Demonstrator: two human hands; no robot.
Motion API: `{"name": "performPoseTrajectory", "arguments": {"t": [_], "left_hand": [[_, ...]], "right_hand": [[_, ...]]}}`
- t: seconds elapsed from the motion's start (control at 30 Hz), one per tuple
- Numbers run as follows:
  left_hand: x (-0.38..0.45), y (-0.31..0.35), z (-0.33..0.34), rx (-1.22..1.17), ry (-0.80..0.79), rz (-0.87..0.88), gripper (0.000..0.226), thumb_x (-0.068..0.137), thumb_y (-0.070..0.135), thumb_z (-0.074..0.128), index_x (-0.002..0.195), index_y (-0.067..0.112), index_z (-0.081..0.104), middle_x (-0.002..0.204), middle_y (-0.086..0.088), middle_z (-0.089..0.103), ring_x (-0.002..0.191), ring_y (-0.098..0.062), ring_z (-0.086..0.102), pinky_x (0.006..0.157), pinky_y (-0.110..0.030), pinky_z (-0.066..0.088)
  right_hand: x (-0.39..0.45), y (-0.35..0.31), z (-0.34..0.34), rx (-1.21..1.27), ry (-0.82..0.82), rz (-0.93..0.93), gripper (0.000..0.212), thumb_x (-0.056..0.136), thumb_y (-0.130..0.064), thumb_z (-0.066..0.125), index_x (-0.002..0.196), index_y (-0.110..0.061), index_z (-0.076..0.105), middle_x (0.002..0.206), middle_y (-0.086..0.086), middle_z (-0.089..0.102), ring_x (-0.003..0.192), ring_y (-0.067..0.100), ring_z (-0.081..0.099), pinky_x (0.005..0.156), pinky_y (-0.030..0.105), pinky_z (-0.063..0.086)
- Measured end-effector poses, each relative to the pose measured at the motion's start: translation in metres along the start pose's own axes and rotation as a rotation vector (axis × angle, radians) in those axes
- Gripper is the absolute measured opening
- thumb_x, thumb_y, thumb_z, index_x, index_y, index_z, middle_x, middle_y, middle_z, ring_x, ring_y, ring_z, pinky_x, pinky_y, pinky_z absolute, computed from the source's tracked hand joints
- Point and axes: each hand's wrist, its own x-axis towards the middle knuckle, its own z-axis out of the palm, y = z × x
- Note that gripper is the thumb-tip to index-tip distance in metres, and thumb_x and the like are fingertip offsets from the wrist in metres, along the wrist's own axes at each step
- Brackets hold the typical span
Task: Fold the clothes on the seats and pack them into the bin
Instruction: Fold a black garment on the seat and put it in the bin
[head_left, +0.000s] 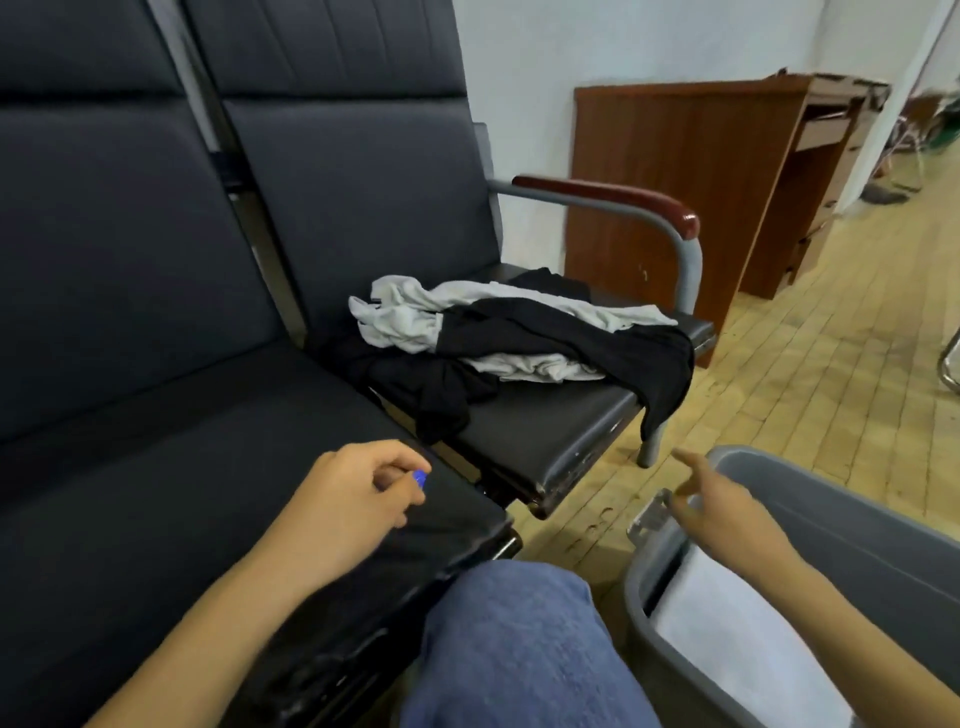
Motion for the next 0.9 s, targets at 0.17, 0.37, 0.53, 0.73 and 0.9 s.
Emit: {"name": "performPoseTrajectory", "arguments": {"t": [0.17, 0.37, 0.53, 0.73, 0.9], "left_hand": [[0.001, -0.023, -0.055, 0.032, 0.042, -0.074, 0.02, 0.091, 0.012, 0.055, 0.085, 0.028, 0.066, 0.073, 0.007, 0.072, 0.061, -0.007, 0.066, 0.057, -0.02, 0.049], [-0.034, -0.074, -0.073, -0.052, 0.175, -0.214, 0.023, 0.091, 0.007, 0.056, 0.081, 0.022, 0.069, 0.069, 0.004, 0.072, 0.054, -0.011, 0.065, 0.055, -0.025, 0.048], [-0.06, -0.125, -0.082, -0.13, 0.271, -0.332, 0.028, 0.088, 0.0, 0.058, 0.082, 0.025, 0.069, 0.067, 0.006, 0.072, 0.052, -0.013, 0.066, 0.061, -0.03, 0.051], [-0.053, -0.132, -0.09, -0.154, 0.277, -0.257, 0.025, 0.09, 0.005, 0.057, 0.087, 0.028, 0.068, 0.074, 0.012, 0.072, 0.058, -0.009, 0.067, 0.066, -0.03, 0.051], [-0.054, -0.13, -0.083, -0.095, 0.199, -0.211, 0.026, 0.089, 0.006, 0.06, 0.085, 0.03, 0.068, 0.074, 0.019, 0.071, 0.059, -0.006, 0.067, 0.068, -0.024, 0.052]], "right_hand": [[0.054, -0.128, -0.007, 0.091, 0.031, -0.313, 0.047, 0.093, -0.023, 0.055, 0.138, -0.023, 0.043, 0.108, 0.002, 0.064, 0.094, 0.022, 0.061, 0.076, 0.038, 0.048], [0.111, -0.226, 0.016, 0.2, 0.179, -0.403, 0.054, 0.091, -0.016, 0.052, 0.143, -0.018, 0.037, 0.149, 0.013, 0.029, 0.105, 0.034, 0.057, 0.084, 0.039, 0.048], [0.155, -0.21, 0.032, 0.428, 0.113, 0.126, 0.079, 0.097, -0.024, 0.049, 0.152, -0.021, -0.008, 0.153, 0.021, 0.015, 0.109, 0.044, 0.052, 0.066, 0.043, 0.048], [0.168, -0.174, 0.032, 0.345, 0.118, 0.132, 0.019, 0.094, -0.018, 0.054, 0.11, -0.008, 0.051, 0.092, 0.021, 0.059, 0.072, 0.032, 0.058, 0.058, 0.033, 0.043], [0.164, -0.168, 0.022, 0.67, 0.109, 0.208, 0.014, 0.095, -0.012, 0.051, 0.082, -0.011, 0.044, 0.069, 0.01, 0.049, 0.045, 0.022, 0.05, 0.045, 0.022, 0.034]]}}
